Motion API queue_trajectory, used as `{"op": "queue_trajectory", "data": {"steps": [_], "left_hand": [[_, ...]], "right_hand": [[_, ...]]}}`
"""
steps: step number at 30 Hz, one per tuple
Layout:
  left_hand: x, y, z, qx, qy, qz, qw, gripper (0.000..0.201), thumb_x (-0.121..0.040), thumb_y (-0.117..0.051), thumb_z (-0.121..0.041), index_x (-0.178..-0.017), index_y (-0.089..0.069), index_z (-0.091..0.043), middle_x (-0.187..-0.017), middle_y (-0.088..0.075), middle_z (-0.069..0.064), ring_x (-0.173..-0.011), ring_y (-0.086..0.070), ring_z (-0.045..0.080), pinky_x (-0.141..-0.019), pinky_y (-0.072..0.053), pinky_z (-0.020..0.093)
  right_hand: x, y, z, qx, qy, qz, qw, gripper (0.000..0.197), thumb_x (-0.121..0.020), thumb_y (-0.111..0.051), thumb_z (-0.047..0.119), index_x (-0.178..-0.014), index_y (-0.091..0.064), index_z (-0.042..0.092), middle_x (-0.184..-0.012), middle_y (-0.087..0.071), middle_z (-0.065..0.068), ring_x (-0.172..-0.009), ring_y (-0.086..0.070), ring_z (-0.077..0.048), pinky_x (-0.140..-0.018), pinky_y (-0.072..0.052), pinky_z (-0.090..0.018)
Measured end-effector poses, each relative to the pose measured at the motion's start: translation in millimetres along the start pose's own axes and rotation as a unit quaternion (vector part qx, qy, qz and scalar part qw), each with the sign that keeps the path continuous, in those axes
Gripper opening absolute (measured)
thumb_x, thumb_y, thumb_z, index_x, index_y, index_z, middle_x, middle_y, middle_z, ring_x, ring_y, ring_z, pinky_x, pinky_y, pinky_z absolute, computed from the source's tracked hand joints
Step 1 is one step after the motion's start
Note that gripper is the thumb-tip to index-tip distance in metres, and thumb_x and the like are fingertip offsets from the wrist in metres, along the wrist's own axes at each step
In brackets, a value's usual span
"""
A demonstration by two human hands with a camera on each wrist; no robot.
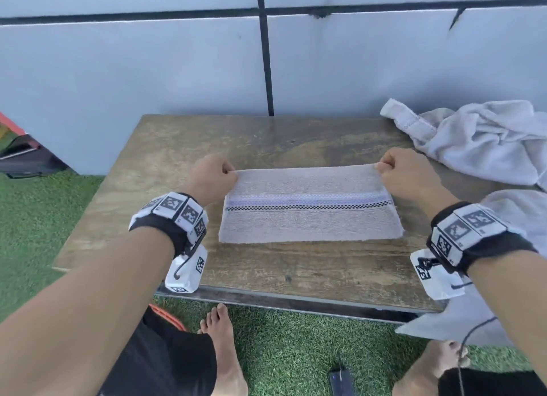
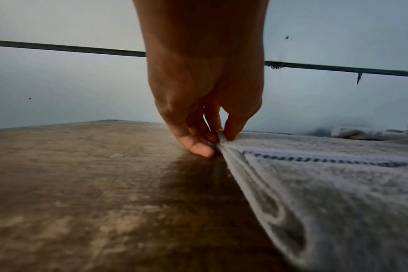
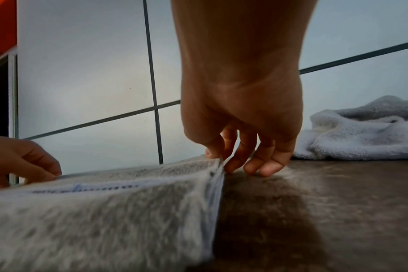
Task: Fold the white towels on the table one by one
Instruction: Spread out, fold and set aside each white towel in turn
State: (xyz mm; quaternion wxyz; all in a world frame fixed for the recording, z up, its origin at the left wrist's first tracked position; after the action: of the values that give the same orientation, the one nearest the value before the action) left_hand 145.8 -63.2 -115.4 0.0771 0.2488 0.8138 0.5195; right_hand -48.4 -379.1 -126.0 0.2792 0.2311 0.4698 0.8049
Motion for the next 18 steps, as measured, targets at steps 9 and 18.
{"op": "queue_trajectory", "data": {"steps": [9, 18], "left_hand": [[-8.3, -4.1, 9.1, 0.014, -0.010, -0.027, 0.999, 0.009, -0.091, -0.060, -0.022, -0.089, -0.067, -0.016, -0.079, -0.065, -0.003, -0.064, -0.059, 0.010, -0.053, -0.039, 0.023], [8.6, -3.7, 6.2, -0.030, 0.011, -0.025, 0.999, 0.022, -0.090, -0.067, -0.024, -0.069, -0.059, -0.023, -0.080, -0.068, 0.003, -0.072, -0.061, 0.019, -0.068, -0.053, 0.034]], "right_hand": [[-0.2, -9.5, 3.6, 0.061, -0.018, -0.025, 0.998, 0.010, -0.099, -0.052, 0.036, -0.096, -0.054, 0.027, -0.096, -0.059, 0.000, -0.093, -0.052, -0.028, -0.076, -0.040, -0.037], [22.2, -3.1, 5.9, 0.067, -0.023, -0.028, 0.997, 0.009, -0.095, -0.062, 0.038, -0.100, -0.065, 0.033, -0.111, -0.067, -0.007, -0.104, -0.062, -0.035, -0.076, -0.042, -0.037]]}}
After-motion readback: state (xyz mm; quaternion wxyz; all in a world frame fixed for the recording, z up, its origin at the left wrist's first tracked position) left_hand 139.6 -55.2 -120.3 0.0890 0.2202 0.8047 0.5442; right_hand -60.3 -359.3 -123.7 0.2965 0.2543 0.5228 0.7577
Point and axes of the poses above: each hand's wrist, its own x-axis away from the middle knuckle, its own y-axis out of the back of the hand, z = x × y, the point moved 6 cm from there along -x, towards the middle knuckle
